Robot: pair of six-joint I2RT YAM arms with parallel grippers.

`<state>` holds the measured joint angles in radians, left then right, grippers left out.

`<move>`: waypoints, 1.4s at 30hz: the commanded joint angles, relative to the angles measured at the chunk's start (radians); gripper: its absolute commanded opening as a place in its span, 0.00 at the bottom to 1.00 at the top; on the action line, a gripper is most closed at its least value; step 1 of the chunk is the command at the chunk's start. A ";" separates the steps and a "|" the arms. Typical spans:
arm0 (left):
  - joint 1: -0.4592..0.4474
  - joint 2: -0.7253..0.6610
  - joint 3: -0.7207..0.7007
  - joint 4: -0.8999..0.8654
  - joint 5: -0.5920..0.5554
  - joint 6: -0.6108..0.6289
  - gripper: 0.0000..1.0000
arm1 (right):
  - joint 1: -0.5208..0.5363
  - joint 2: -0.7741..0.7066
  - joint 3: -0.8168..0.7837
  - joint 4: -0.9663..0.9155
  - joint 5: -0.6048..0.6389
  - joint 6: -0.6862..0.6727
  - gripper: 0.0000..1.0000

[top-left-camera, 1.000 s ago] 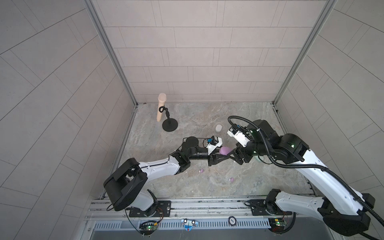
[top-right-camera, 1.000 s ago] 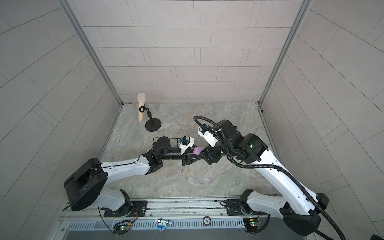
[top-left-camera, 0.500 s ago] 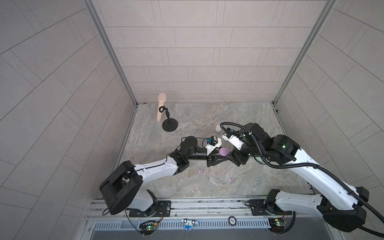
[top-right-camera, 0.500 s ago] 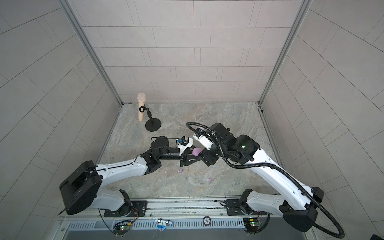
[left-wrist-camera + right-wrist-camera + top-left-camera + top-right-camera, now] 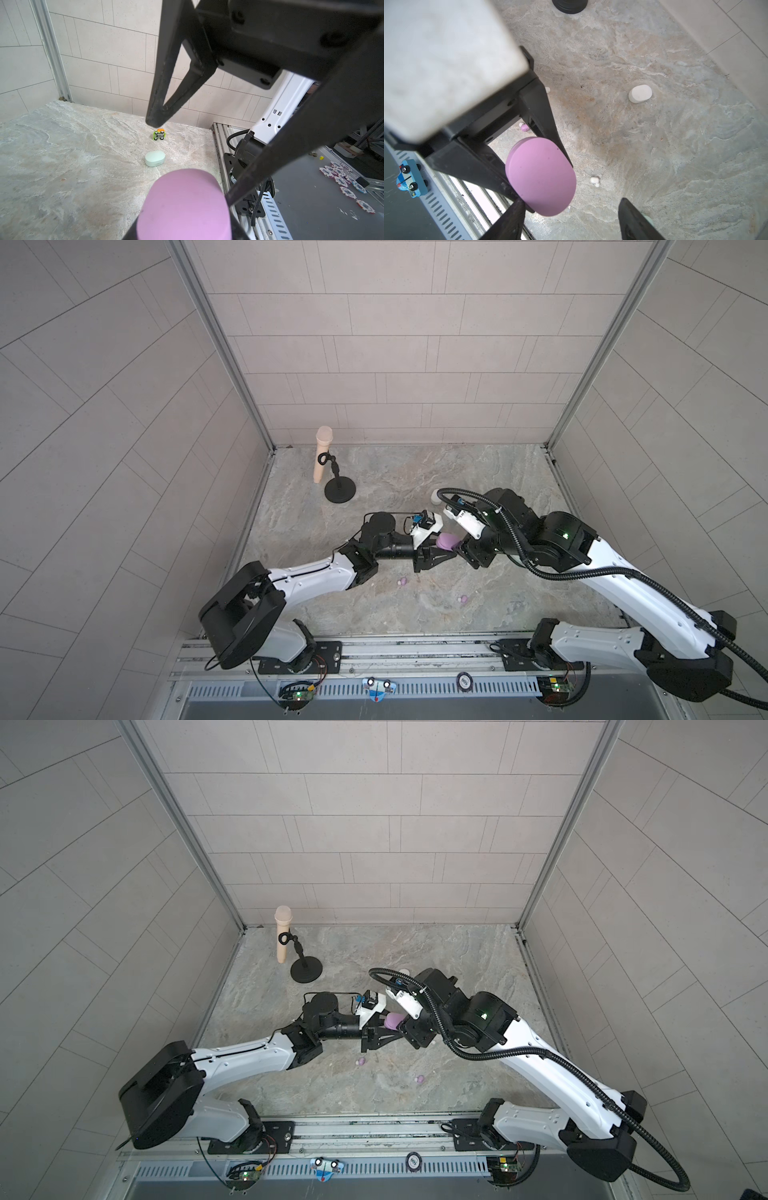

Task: Insert wireless bluetooth earbuds into charging case
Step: Open the charging case, then pick up the wireless bluetooth earbud from the bottom-center of the table.

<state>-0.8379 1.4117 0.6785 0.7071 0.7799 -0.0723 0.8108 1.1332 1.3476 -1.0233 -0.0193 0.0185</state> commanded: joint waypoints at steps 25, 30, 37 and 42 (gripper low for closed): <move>0.080 -0.081 -0.118 0.129 -0.090 -0.049 0.19 | -0.090 -0.067 0.015 -0.050 -0.075 0.258 0.89; 0.104 -0.138 -0.159 0.090 -0.149 -0.036 0.20 | -0.094 -0.105 -0.204 0.028 -0.131 0.499 0.89; 0.108 -0.186 -0.216 0.115 -0.206 -0.071 0.20 | -0.092 -0.155 -0.479 0.160 -0.125 0.861 0.87; 0.108 -0.226 -0.246 0.107 -0.248 -0.080 0.20 | -0.091 -0.149 -0.607 0.179 -0.154 1.028 0.85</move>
<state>-0.7349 1.2205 0.4465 0.7944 0.5671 -0.1398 0.7177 0.9928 0.7898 -0.8795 -0.1585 0.8677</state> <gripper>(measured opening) 0.447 0.852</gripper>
